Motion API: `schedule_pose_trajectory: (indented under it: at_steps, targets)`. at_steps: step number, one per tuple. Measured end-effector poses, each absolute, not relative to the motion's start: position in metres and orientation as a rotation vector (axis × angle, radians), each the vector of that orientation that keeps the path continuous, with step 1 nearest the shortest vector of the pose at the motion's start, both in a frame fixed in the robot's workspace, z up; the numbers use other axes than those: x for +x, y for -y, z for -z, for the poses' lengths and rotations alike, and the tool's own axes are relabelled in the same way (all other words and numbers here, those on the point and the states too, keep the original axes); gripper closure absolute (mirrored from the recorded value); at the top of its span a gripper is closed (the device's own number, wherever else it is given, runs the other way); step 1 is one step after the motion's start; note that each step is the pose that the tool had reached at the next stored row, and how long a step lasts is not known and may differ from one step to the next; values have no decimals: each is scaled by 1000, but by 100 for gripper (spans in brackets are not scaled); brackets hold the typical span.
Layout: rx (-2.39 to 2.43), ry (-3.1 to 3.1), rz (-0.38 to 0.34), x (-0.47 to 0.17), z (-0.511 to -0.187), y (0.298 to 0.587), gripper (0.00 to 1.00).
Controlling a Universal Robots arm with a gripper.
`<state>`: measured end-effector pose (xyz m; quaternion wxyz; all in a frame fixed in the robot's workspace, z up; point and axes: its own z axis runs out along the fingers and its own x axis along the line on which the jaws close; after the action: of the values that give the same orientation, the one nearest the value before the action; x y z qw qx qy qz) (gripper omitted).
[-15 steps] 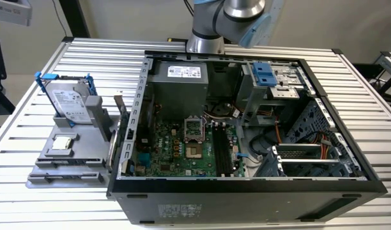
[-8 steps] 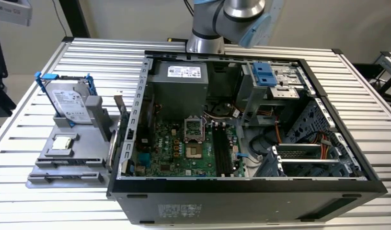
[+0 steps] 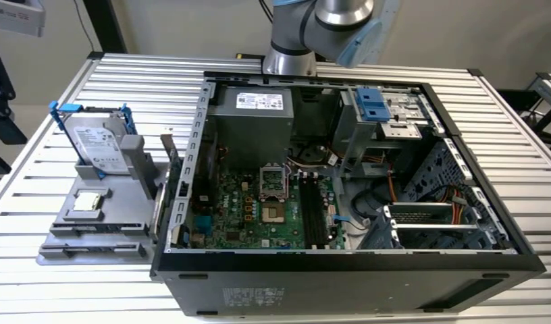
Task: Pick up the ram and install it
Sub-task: 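Pick up the ram and move it above insertion slot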
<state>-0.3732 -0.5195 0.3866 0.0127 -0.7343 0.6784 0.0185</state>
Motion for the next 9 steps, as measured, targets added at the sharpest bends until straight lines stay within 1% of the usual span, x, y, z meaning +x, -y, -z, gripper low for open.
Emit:
schedule_pose_trajectory:
  at_steps: [9]
  targets:
    - [-2272, -2124, -68, -373, -382, 520, 0]
